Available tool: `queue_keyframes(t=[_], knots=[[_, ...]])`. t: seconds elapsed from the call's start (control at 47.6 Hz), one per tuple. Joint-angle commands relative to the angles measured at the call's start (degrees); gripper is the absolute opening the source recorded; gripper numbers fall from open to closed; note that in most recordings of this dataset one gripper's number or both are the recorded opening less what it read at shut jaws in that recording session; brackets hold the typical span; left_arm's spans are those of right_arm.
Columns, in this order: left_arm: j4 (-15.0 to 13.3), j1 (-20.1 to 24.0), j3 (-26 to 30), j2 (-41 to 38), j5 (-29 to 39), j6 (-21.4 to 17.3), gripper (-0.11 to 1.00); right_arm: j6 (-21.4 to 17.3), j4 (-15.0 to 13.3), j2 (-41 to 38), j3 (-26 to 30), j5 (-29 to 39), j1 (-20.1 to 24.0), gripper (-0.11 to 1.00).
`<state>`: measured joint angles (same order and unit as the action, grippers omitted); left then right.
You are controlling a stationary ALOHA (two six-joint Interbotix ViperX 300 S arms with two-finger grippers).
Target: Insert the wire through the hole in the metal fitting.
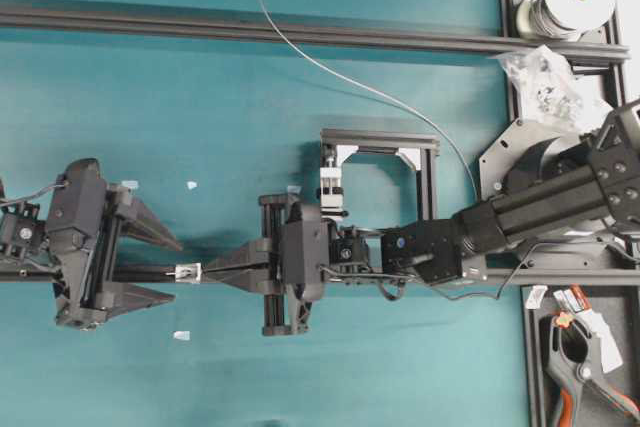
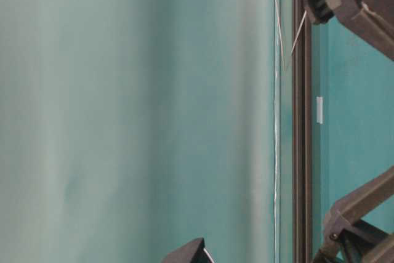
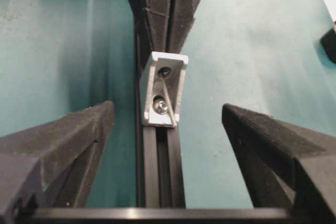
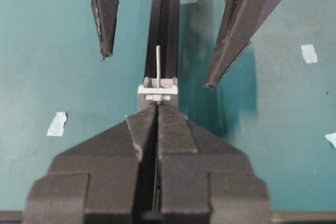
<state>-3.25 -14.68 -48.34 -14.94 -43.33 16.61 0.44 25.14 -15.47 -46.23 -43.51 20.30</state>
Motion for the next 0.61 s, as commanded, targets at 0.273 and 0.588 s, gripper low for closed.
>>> queue_keyframes(t=[0.273,0.588], knots=[[0.1,-0.2,0.9,2.3,-0.3,0.0,0.00,0.1,-0.2,0.8,1.0,-0.3,-0.4,-0.01],[0.1,-0.3,1.1,2.5,0.7,0.0,-0.10,0.0,-0.1,0.8,1.1,-0.1,-0.4,-0.01]])
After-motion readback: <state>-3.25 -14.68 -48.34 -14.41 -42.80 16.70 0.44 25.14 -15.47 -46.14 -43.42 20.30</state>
